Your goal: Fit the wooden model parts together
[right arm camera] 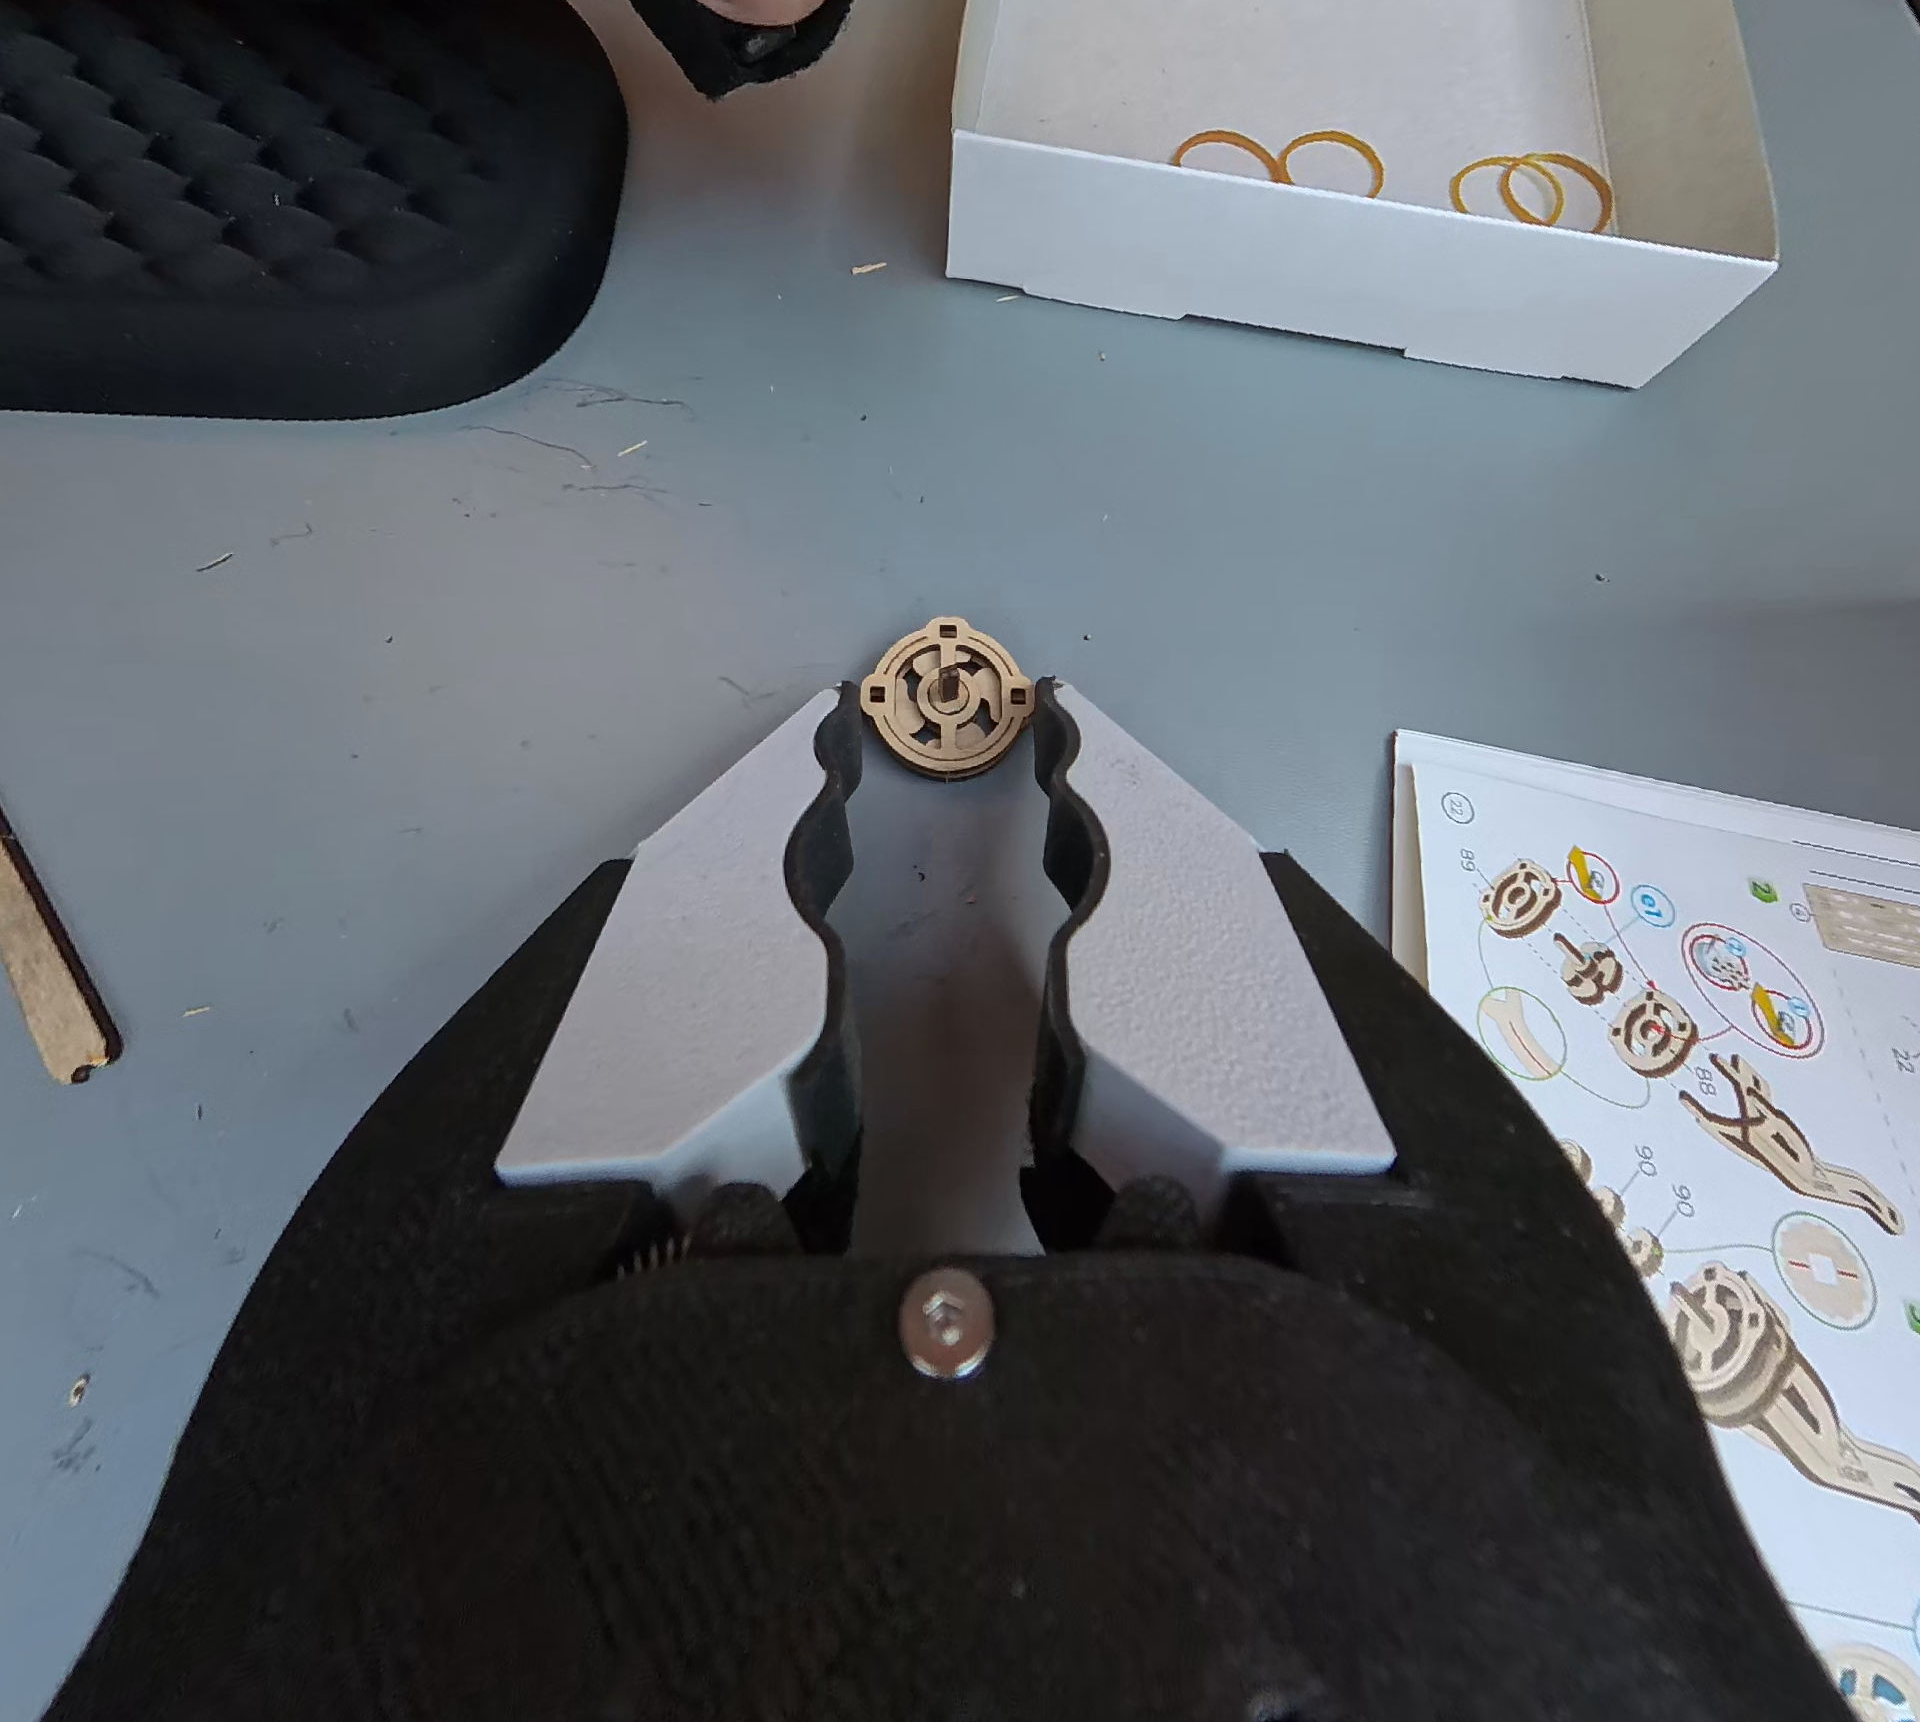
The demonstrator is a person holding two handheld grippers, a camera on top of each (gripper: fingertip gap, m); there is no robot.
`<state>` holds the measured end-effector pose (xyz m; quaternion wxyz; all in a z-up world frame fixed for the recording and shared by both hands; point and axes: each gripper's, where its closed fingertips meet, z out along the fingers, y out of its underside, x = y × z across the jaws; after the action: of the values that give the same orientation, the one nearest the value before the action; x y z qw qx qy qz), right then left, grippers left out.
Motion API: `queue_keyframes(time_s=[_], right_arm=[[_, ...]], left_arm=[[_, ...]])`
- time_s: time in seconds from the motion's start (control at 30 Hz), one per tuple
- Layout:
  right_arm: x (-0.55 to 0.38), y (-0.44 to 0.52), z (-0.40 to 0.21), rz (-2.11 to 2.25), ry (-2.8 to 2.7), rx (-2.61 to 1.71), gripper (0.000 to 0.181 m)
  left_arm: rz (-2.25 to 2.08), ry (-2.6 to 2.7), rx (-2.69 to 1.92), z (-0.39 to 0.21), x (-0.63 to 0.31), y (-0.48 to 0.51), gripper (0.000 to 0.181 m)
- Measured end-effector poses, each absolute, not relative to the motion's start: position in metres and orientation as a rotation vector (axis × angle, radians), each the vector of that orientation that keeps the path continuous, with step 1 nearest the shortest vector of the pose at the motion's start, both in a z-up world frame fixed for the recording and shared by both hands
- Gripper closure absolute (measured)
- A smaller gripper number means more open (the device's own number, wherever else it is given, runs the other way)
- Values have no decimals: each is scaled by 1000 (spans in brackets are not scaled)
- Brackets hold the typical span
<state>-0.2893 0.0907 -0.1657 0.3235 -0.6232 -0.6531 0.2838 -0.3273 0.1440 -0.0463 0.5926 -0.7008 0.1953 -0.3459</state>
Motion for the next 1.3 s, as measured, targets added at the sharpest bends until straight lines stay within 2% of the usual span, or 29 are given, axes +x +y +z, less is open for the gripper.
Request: queue_keyframes(time_s=[0.33, 0.63, 1.3], right_arm=[[-290, 92, -161, 740, -1690, -1601, 141], [-290, 92, -159, 810, -1674, -1626, 151], [-290, 91, -153, 848, -1654, -1619, 151]], left_arm=[[-813, 454, -1630, -46, -326, 143, 137], [-818, 459, -1630, -46, -325, 142, 137], [-811, 465, -1629, -45, -324, 142, 137]])
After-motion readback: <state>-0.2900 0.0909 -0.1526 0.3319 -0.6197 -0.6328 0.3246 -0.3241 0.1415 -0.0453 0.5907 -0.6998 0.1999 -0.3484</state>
